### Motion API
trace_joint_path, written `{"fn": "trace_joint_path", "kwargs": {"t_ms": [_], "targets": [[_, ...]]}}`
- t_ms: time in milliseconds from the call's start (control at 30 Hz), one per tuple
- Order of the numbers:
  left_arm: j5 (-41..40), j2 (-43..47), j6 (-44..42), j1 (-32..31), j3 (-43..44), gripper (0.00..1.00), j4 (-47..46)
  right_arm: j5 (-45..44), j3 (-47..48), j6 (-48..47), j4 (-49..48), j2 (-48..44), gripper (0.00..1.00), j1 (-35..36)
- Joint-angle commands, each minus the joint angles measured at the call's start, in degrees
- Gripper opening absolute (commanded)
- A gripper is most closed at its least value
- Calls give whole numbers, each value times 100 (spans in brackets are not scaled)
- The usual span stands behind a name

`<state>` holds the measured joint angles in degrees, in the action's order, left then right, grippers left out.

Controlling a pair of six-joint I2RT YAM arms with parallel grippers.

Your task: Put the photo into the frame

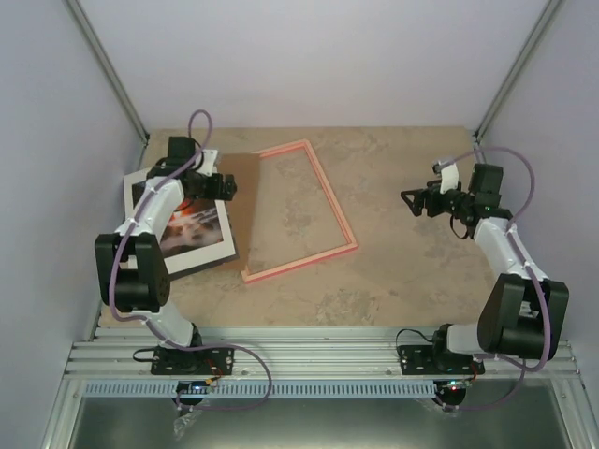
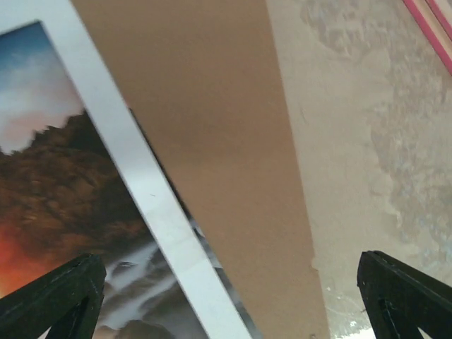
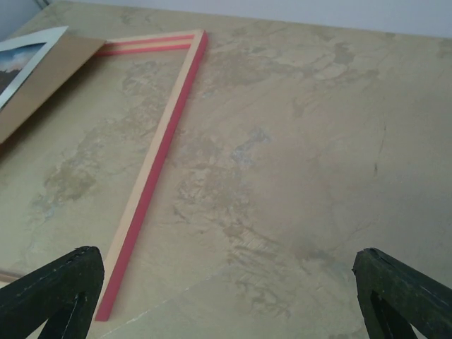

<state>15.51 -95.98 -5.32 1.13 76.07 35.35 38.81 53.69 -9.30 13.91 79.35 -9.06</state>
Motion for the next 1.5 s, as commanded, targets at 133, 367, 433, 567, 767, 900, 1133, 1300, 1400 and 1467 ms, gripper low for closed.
{"fn": "trace_joint_path", "kwargs": {"t_ms": [133,367,433,567,767,900,1133,1300,1400,1467], "targets": [[-433,418,-326,-1027,-677,99,-466,-191,-685,396,-920,-486,98,19],[-1997,-173,-524,-1911,-481,99,-909,-177,-781,519,-1175,-515,98,-4],[-2618,-478,-578,-2061,-347,99,-1036,-192,-784,535,-1224,-505,98,-11],[-3398,-1150,-652,-2189,-23,99,-1133,-228,-796,567,-1289,-486,98,-17],[-4567,-1617,-606,-2104,96,99,-1452,-308,-799,589,-1341,-433,98,-41],[-4916,-1585,-427,-1706,239,99,-1448,-317,-806,602,-1358,-387,98,-55],[-4717,-1695,-167,-1116,743,98,-1038,-383,-808,636,-1366,-355,98,-74],[-2797,-1175,-668,-1355,501,99,-870,-257,-784,591,-1334,-316,98,-90],[-1803,-791,-1059,-1701,219,99,-775,-89,-711,532,-1240,-270,98,-109],[-1061,-479,-1350,-1927,-13,99,-689,39,-669,495,-1167,-234,98,-130]]}}
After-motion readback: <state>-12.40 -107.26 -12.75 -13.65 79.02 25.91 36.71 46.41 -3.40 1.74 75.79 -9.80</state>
